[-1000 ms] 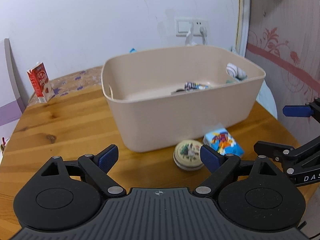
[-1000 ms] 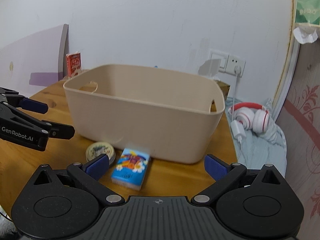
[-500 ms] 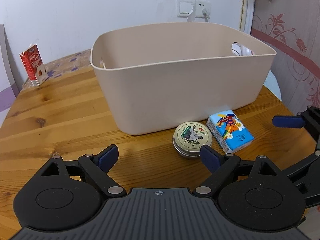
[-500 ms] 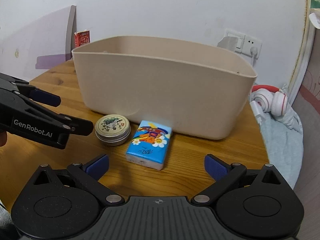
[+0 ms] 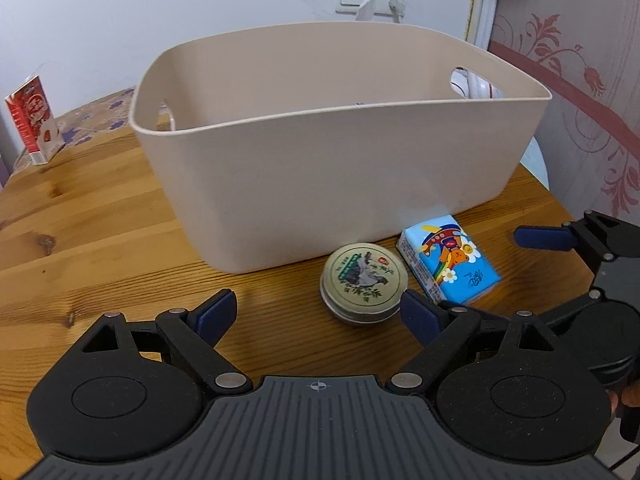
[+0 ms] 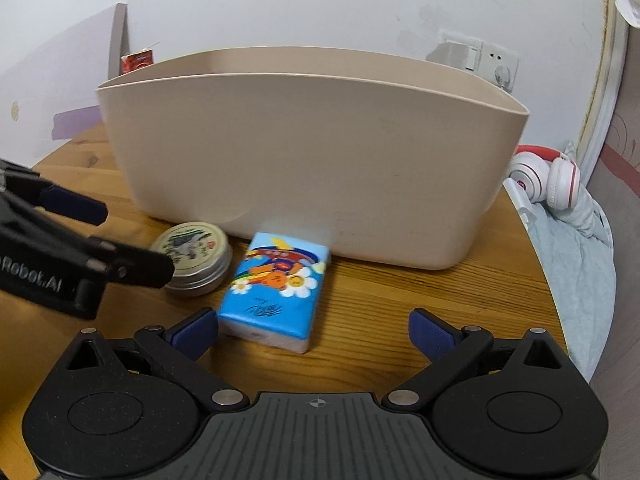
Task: Organize objects
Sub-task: 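Grasp the round tin with left gripper while right gripper grasps the blue tissue pack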
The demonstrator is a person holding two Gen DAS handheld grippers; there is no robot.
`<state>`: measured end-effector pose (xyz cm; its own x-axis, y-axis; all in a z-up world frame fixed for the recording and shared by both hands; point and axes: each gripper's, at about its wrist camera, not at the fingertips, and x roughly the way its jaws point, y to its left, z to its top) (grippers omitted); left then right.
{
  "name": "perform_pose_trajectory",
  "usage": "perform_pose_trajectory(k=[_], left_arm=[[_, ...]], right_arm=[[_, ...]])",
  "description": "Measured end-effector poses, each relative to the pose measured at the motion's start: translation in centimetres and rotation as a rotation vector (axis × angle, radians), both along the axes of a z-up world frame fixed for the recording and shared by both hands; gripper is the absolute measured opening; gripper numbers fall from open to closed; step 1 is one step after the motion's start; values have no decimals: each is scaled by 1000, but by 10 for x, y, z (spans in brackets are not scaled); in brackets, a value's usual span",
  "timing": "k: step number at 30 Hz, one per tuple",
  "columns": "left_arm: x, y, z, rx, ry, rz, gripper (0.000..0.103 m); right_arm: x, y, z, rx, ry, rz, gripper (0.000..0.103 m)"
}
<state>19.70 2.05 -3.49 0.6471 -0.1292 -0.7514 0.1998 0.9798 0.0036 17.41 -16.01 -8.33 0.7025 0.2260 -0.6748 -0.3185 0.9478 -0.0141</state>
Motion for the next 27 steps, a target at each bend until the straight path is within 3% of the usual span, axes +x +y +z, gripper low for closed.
perform_pose_trajectory(k=[13,16,19,21,22,27], left_arm=[[21,-14,-19,-16,41,32,90],[22,-18,-18,-14,27,14,82],[22,-21,-16,-4,22,-10,66],[23,-23,-15,9,17,-15,56],[23,-23,-14,6,18,-19,56],[23,-23,-14,5,13,-10,56]], right_arm=[[7,-13,-6,10,-12,-14,100],[6,-12,-4,12,-21,10,88],[4,-9,0,14,-17,50,72],[3,-7,3,18,-10,67,50],[3,-6,4,16,-9,73,45],[2,-3,7,13,0,79,43]])
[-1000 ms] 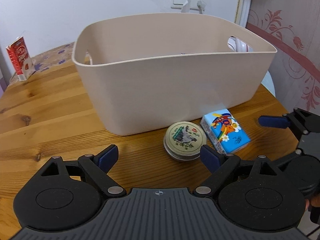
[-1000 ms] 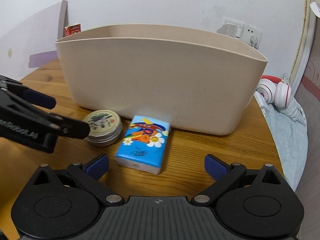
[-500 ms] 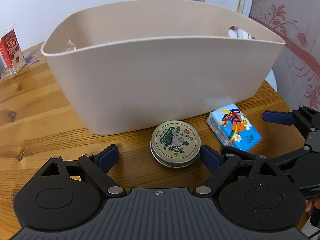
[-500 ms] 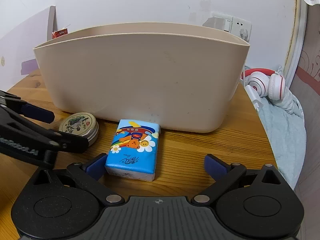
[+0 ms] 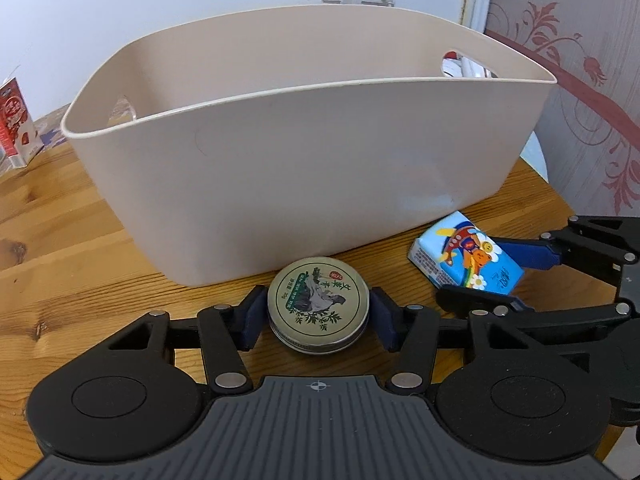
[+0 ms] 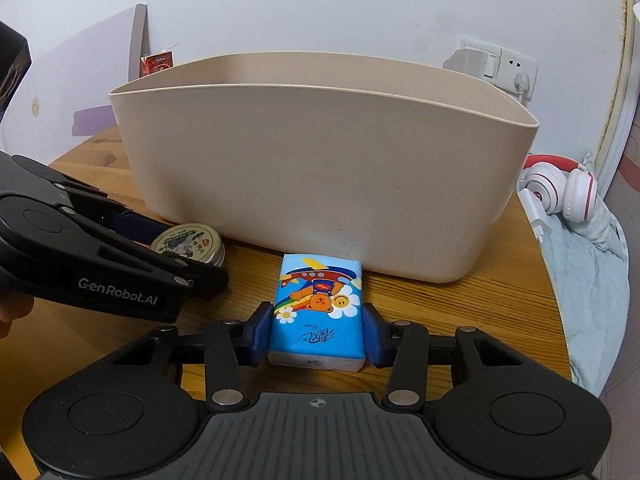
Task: Organize objects
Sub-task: 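Grasp the round tin with left gripper while right gripper grasps the blue tissue pack, then carry the tin and tissue pack over the bin and release both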
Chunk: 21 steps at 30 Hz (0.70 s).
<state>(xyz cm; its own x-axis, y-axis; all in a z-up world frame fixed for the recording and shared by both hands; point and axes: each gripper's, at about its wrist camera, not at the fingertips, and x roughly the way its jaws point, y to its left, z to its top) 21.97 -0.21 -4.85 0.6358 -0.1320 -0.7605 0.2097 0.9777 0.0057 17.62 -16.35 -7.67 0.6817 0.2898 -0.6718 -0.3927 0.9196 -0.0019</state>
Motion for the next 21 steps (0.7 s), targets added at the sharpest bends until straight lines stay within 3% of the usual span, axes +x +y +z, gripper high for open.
perform_pose_trajectory(k=[21], left_arm=[[-28,22,14,-25,-54,47,56]], right_arm=[[-27,-8,22,24,-33,-6,43]])
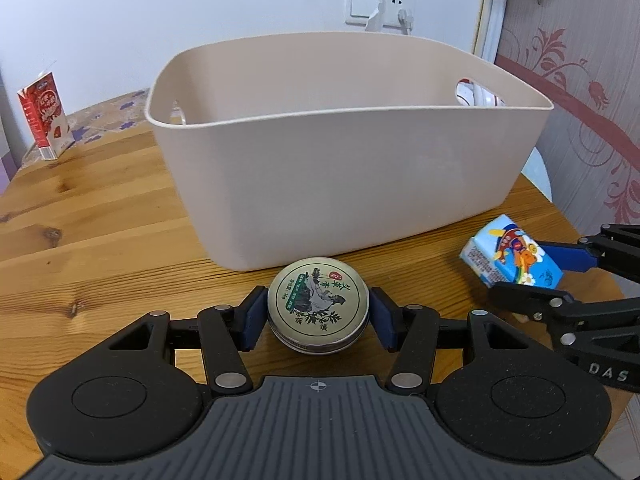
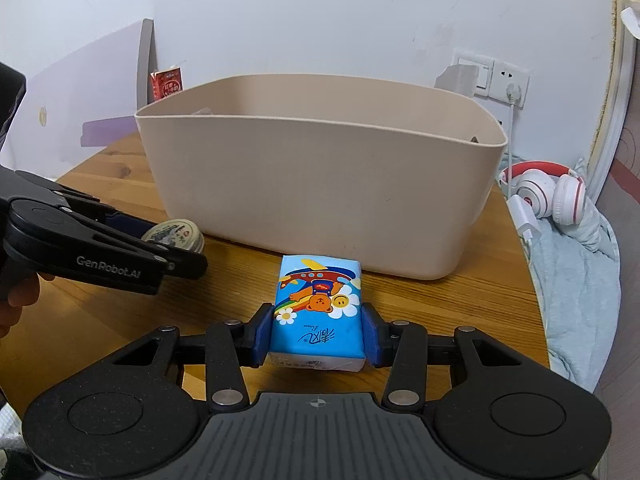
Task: Organize objects
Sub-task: 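Carry the tin and tissue pack over the bin and release both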
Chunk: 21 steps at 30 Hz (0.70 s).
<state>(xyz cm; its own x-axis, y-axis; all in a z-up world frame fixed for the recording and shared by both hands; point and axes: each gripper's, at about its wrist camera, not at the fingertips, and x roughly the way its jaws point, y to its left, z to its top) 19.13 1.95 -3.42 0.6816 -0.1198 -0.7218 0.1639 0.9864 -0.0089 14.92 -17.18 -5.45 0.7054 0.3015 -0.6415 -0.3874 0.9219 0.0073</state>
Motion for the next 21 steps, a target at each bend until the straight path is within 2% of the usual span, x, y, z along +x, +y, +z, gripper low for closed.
perform_pose_trajectory(k=[9,21], left_arm=[[-27,17,15,10,-50,0,56],[-36,26,40,-4,-107,4,56]], right_arm=[[-14,-10,12,23,-35,-23,43],[-29,-23,39,64,-138,-57,43]])
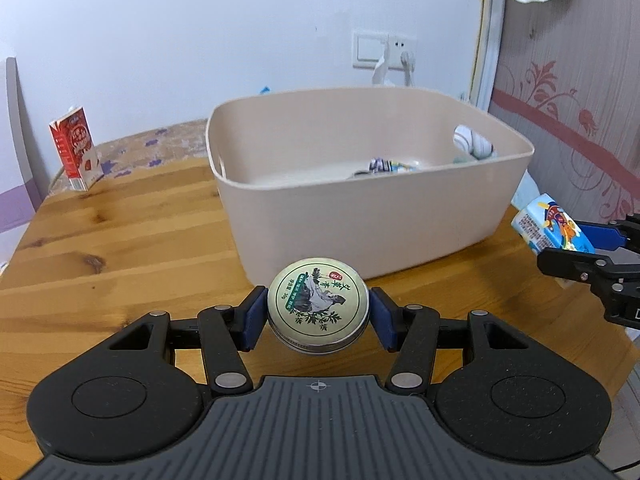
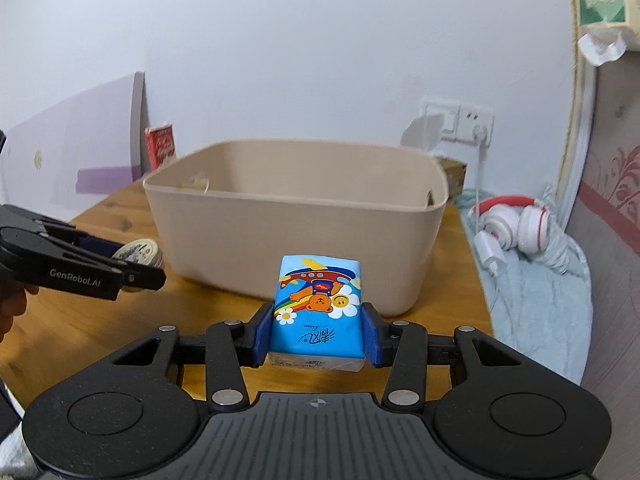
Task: Organize objects
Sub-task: 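Carry the tin and tissue pack over the bin and release both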
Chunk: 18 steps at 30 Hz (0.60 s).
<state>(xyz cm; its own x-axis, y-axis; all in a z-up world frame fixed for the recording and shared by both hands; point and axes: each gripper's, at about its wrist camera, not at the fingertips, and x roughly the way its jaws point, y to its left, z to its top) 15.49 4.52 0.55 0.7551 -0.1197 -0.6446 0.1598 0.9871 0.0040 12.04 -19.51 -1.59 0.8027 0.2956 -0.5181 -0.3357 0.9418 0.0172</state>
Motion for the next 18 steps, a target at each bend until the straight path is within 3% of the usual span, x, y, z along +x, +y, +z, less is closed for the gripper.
perform_pose_trajectory(k=[18], left_arm=[[5,-3,50,-34,-98,-26,56]], right_arm=[[8,-6,41,58,-113,0,43]])
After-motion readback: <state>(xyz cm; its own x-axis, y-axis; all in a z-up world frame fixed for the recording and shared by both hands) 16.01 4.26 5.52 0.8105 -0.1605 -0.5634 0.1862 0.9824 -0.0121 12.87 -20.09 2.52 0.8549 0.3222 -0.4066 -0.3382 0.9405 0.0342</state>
